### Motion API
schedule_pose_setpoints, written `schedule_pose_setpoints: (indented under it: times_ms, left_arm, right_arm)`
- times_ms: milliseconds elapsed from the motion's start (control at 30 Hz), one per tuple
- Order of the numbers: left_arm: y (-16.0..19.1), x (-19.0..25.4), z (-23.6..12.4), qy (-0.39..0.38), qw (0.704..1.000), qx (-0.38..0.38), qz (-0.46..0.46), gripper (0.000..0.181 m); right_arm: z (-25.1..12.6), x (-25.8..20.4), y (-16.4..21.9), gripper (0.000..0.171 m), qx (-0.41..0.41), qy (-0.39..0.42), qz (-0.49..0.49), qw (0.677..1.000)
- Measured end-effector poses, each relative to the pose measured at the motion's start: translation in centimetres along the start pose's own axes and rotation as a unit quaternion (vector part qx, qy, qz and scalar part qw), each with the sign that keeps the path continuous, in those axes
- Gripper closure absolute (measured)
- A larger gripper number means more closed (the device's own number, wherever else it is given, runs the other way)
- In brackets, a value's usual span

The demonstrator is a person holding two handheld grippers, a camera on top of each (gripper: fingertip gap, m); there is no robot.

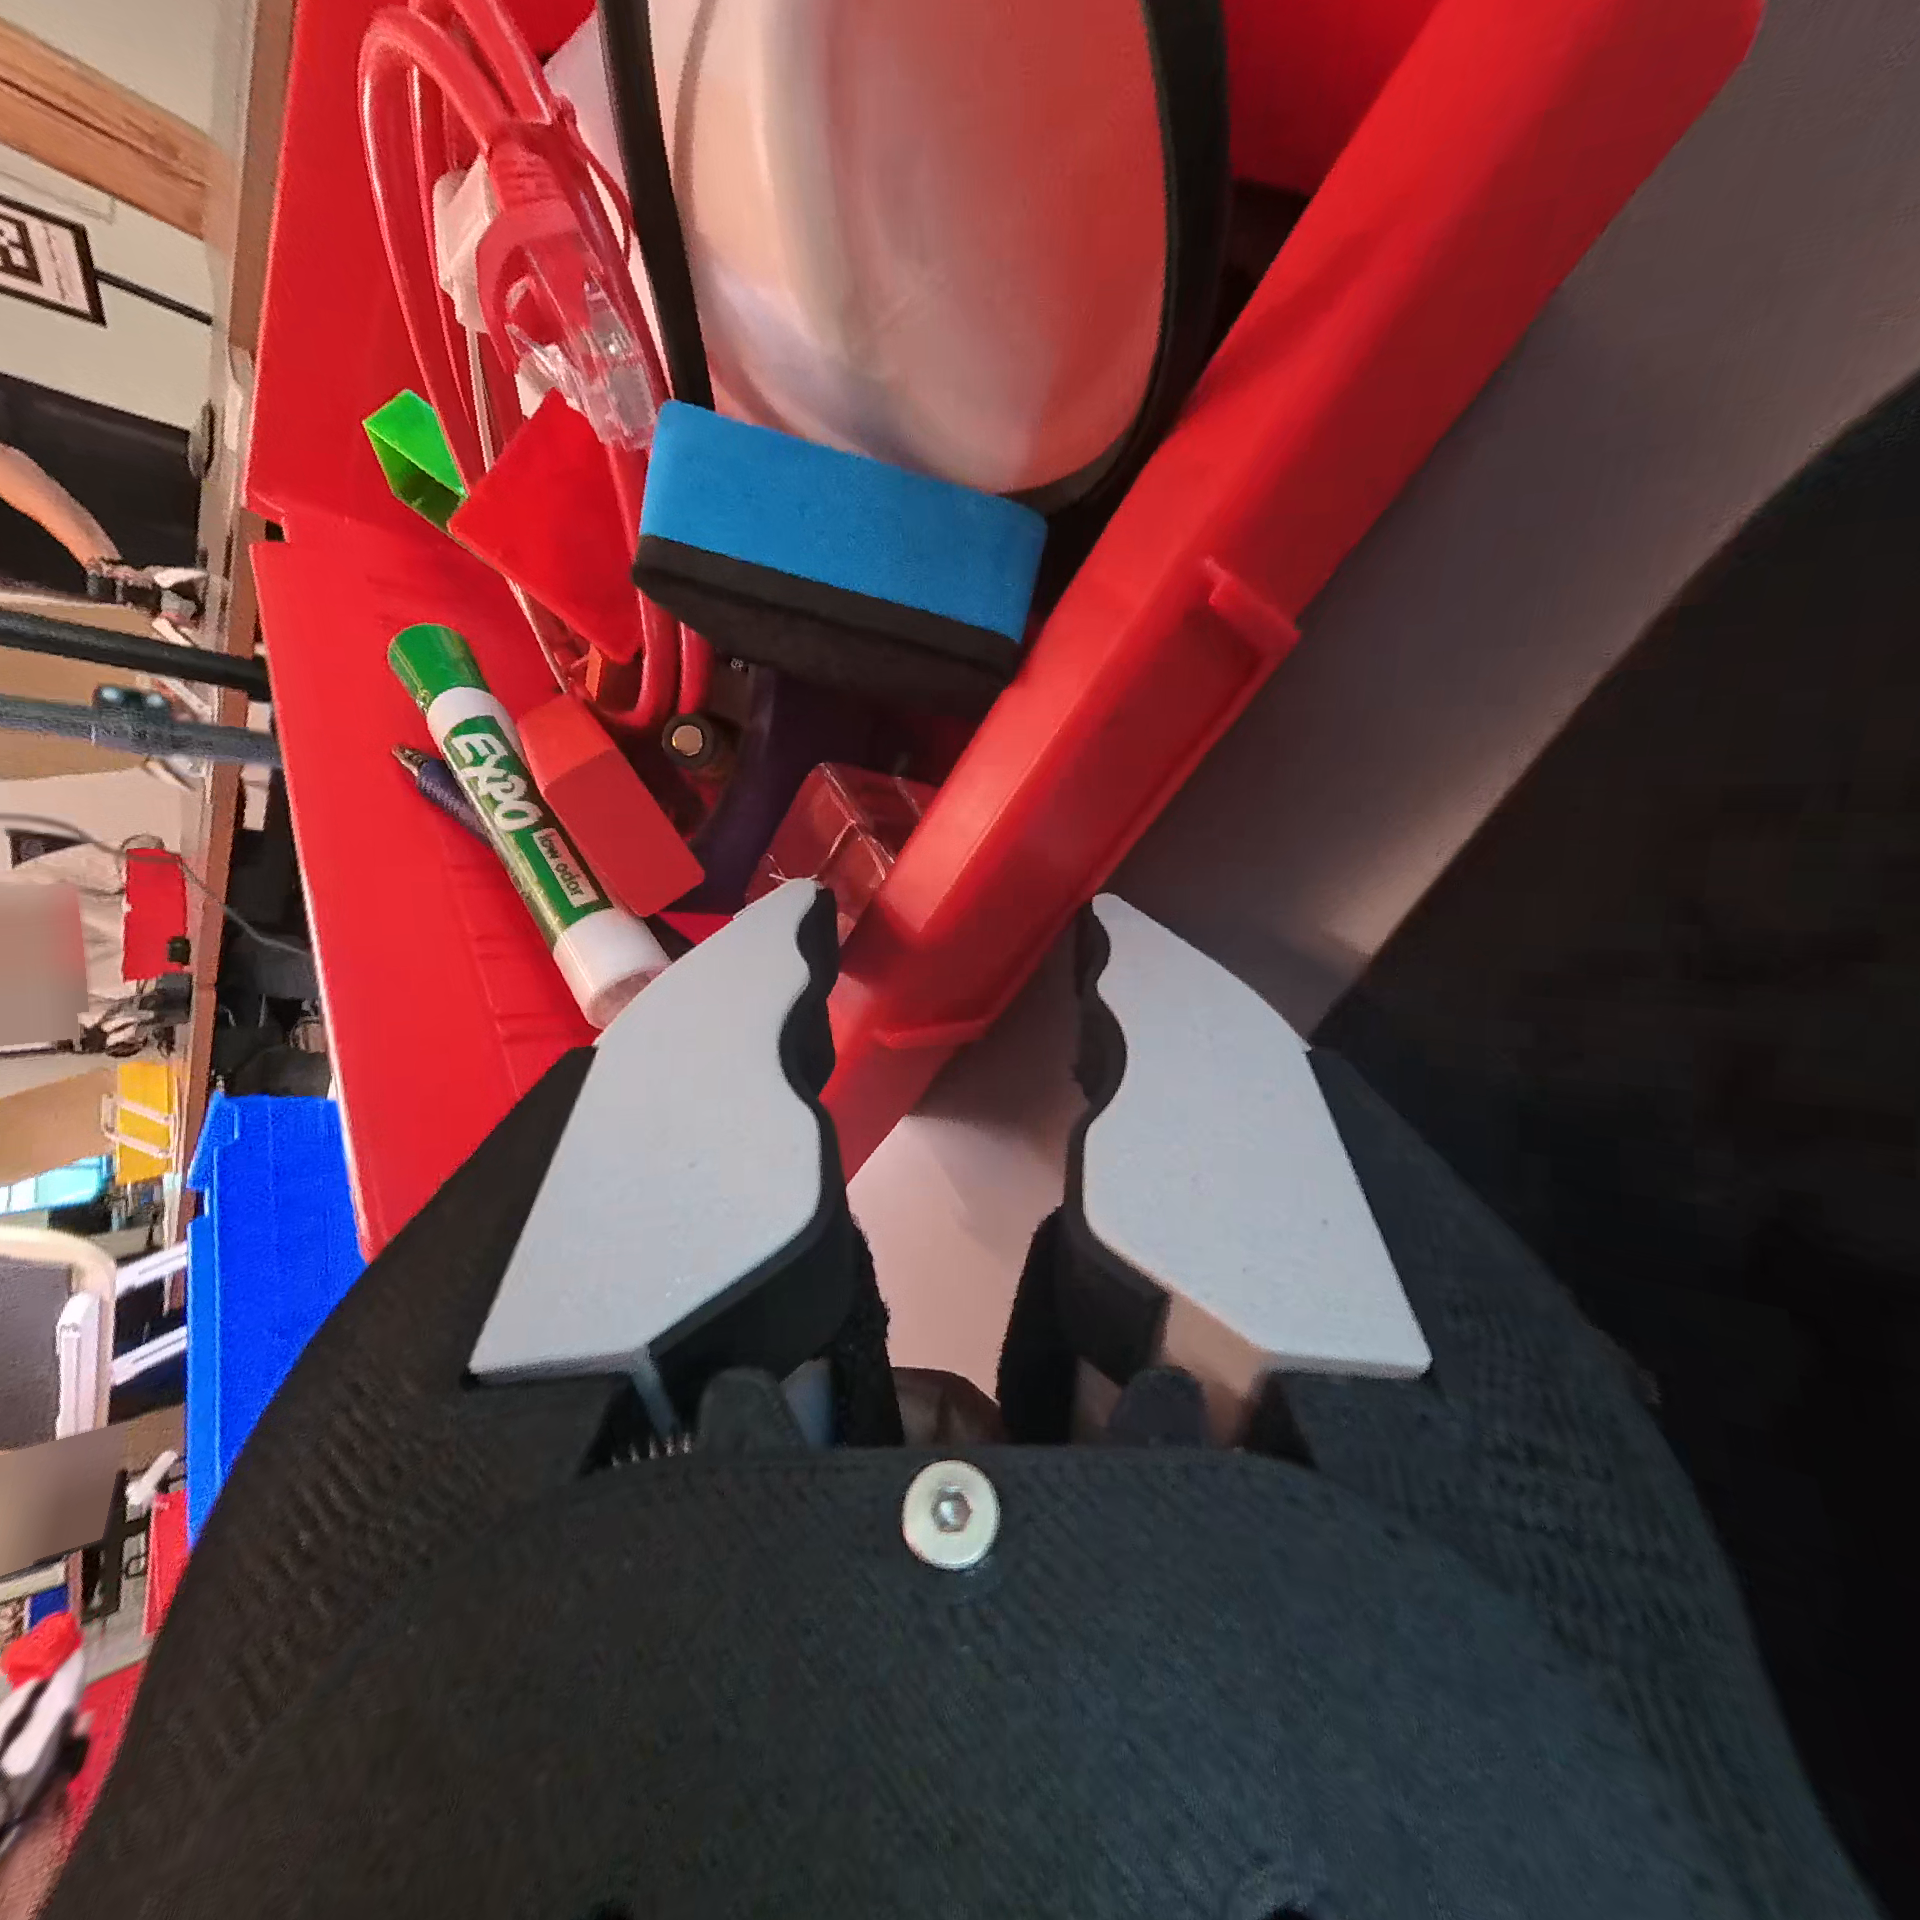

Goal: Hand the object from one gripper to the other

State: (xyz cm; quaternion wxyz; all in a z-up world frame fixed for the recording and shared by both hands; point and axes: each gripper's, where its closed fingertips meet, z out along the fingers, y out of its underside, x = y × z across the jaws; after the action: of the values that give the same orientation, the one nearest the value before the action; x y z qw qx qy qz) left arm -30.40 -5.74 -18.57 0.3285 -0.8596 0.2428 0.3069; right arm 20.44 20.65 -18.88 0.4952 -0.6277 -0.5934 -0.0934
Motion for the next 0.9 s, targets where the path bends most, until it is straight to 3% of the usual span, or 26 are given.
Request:
schedule_pose_setpoints:
  times_ms: [667, 833, 900]
  left_arm:
    - [9.1, -1.3, -5.1, -0.042, 0.996, -0.058, -0.058, 0.137]
    - [9.9, -1.0, -6.1, -0.044, 0.996, -0.033, -0.069, 0.136]
    - [9.4, -0.5, -6.7, -0.022, 0.992, 0.000, -0.126, 0.126]
  right_arm:
    - [-4.4, 2.1, 7.6, 0.125, -0.033, 0.005, 0.026, 0.999]
    - [-5.4, 2.0, 8.4, 0.120, -0.026, -0.002, 0.035, 0.999]
    - [-6.1, 1.4, 7.9, 0.112, -0.011, -0.020, 0.059, 0.998]
